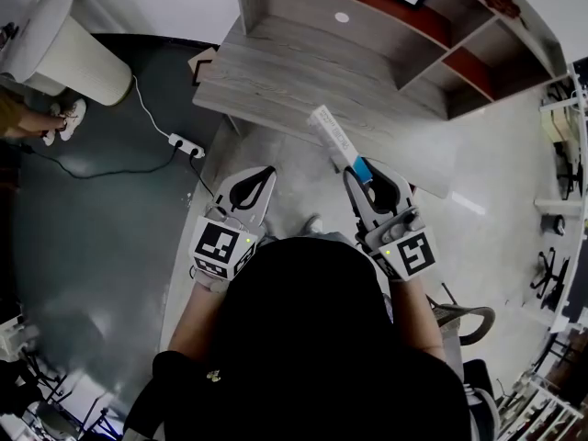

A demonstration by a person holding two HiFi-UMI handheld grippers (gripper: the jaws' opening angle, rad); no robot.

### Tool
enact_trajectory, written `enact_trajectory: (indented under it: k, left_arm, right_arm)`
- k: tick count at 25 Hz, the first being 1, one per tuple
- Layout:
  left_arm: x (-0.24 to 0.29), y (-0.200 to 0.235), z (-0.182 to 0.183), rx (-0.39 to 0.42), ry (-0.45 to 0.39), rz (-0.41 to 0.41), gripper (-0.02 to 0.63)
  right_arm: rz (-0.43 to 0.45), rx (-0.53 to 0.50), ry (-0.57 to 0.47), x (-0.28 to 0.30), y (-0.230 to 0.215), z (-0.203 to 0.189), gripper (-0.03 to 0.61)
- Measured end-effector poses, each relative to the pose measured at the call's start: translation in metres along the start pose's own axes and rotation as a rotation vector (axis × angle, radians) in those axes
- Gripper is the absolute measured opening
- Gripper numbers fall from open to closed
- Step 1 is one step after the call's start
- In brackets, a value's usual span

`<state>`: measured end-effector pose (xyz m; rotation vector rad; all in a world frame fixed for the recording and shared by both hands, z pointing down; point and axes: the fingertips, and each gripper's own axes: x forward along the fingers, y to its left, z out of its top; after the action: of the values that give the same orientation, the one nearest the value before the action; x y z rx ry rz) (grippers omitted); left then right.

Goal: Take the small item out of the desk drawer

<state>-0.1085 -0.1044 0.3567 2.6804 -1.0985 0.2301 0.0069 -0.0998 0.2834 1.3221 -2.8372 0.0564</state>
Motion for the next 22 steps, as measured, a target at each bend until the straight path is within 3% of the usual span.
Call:
enact_trajectory:
  k: [11, 22]
  left_arm:
    - [-0.002, 0.006, 0.019, -0.001, -0.054, -0.025, 0.006]
    - [-0.008, 0.009, 0.02, 0.01, -0.053, -0.026, 0.006]
  right_arm:
    - [-0.007, -0.001, -0.028, 0.005, 0.001, 0.005, 0.086]
    - [-0.039, -0.006, -0.008, 0.007, 0.0, -0.003, 0.084]
